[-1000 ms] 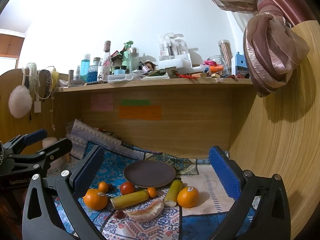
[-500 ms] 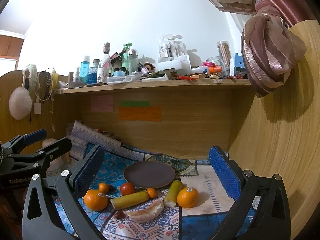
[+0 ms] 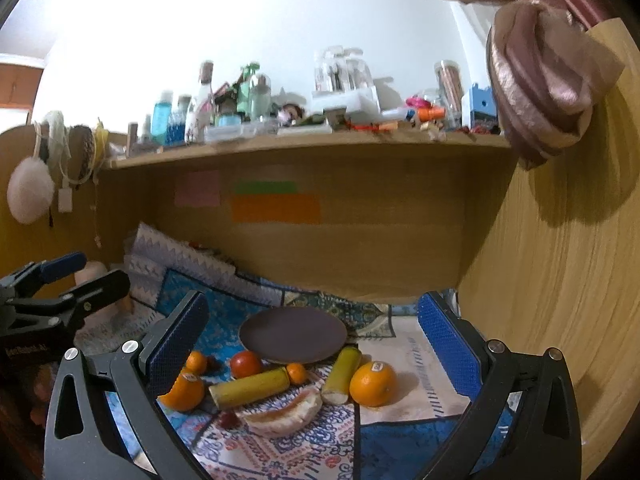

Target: Organize fruits

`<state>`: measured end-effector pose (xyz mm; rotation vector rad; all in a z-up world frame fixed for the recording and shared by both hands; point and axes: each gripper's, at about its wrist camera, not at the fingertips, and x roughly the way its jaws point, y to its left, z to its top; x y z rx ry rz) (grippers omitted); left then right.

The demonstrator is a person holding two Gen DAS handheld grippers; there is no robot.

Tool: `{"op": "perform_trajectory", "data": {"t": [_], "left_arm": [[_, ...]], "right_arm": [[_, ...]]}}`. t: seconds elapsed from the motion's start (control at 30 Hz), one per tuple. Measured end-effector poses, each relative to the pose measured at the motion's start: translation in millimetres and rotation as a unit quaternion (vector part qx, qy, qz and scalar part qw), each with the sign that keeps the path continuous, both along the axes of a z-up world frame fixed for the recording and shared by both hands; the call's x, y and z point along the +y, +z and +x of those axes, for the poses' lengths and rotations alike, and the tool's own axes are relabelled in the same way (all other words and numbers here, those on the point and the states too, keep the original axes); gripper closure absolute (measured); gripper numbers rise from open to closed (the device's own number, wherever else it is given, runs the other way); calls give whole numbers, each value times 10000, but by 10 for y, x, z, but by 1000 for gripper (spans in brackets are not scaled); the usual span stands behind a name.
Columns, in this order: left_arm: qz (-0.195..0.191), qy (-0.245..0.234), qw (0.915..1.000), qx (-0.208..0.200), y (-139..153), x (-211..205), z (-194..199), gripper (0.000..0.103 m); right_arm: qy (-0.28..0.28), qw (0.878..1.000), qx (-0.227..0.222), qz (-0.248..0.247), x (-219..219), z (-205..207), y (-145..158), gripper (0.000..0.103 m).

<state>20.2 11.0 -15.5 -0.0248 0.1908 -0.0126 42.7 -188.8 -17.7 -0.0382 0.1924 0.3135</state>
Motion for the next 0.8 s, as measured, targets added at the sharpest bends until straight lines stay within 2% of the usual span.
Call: {"op": "perform_trajectory", "data": {"t": [0.13,0.17,0.27,0.37,0.53,0.6,0.8], "left_arm": [[54,13,9995,323,-176,82,173,0],[113,37,9995,285,-231,109,229,0],[-36,28,9983,577,-404,180,348,0],[-179,-25,9937,1106,-590,257,451,0],[-224,-33,9859,1656,-870,303,595,0],[-308,-105,9802,1952,-1013,292,676,0],[-429,-237,9696,2395,-1225,338,838,0]], "right_arm": [[-22,9994,310,-151,-7,156,-151,0],[-20,9990,395,-184,-7,195,-190,0],[-41,9974,664,-293,-10,308,-327,0],[-29,9940,1018,-408,5,420,-484,0],[33,9859,1577,-565,52,573,-764,0],[74,9813,1824,-613,71,633,-888,0],[350,9640,2596,-448,137,797,-1111,0]]}}
